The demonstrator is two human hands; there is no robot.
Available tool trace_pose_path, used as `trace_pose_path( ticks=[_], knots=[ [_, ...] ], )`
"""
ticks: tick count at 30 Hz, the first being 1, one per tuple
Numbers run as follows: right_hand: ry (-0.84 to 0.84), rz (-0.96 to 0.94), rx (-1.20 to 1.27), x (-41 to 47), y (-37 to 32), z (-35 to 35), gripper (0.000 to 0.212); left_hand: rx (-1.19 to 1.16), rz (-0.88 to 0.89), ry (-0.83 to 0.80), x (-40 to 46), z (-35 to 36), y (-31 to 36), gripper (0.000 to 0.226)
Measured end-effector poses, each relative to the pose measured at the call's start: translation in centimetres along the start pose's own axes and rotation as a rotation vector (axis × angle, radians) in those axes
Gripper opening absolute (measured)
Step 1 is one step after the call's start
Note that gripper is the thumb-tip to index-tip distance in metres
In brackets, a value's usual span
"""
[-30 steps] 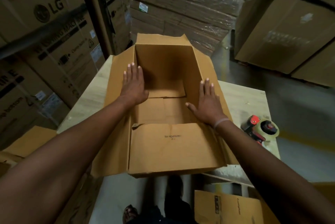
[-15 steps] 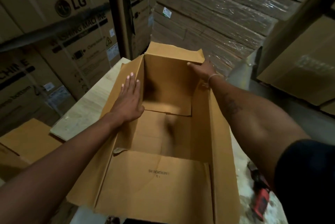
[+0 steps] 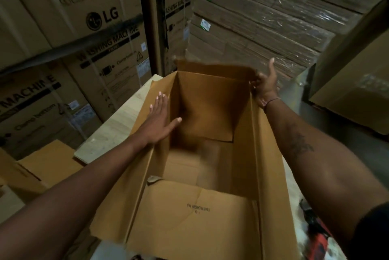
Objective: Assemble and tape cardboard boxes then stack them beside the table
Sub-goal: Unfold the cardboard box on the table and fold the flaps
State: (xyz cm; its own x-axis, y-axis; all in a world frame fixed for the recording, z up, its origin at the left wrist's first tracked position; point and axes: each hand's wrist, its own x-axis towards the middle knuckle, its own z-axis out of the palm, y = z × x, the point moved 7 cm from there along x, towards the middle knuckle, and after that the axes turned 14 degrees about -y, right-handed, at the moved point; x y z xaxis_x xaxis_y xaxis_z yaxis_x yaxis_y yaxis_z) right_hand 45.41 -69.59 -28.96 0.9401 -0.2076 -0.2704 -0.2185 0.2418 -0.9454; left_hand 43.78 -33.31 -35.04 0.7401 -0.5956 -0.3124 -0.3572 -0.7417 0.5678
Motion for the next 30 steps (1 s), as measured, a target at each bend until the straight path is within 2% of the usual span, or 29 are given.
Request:
trace_pose_path(
  ticks=[2,4,5,8,11,14,17,19,24,27,30],
  knots=[
    [-0.036,0.026,-0.202,-1.5,0.9,-0.2,0.075,-0.066,-0.019,-0.03,-0.3,-0.1,-1.2,0.094],
    [-0.077,0.013,-0.538,-3.1,1.6,0.0,0.05,-0.11,-0.069,-0.051,-0.8,-0.2,-2.6,0.09],
    [-0.112,0.016,-0.757,-3.7,1.9,0.5,0.044,-0.122,-0.1,-0.056,-1.0,-0.2,-3.2,0.089],
    [-0.177,0.057,-1.246,-4.6,3.1,2.0,0.061,-0.182,-0.214,-0.064,-1.6,-0.3,-5.0,0.095],
    [-0.179,0.125,-1.464,-4.4,4.5,2.5,0.067,-0.356,-0.327,-0.057,-2.3,-0.7,-6.4,0.107],
    [-0.158,0.177,-1.481,-4.2,5.3,2.5,0.063,-0.457,-0.418,0.032,-3.2,-2.5,-8.0,0.113],
    [-0.145,0.189,-1.494,-4.3,5.6,2.8,0.059,-0.513,-0.422,0.191,-3.9,-5.4,-10.0,0.089],
    [-0.14,0.199,-1.498,-4.3,5.8,2.8,0.058,-0.589,-0.392,0.241,-4.4,-7.2,-10.8,0.074],
    [-0.119,0.223,-1.508,-5.3,5.9,3.5,0.058,-0.734,-0.155,0.311,-5.9,-11.1,-9.3,0.02],
    [-0.131,0.252,-1.494,-5.8,6.0,4.0,0.057,-0.893,-0.023,0.341,-6.7,-12.4,-7.0,0.013],
    [-0.168,0.305,-1.519,-6.4,6.1,4.5,0.06,-0.953,0.149,0.246,-6.5,-12.6,-3.4,0.025]
  ],
)
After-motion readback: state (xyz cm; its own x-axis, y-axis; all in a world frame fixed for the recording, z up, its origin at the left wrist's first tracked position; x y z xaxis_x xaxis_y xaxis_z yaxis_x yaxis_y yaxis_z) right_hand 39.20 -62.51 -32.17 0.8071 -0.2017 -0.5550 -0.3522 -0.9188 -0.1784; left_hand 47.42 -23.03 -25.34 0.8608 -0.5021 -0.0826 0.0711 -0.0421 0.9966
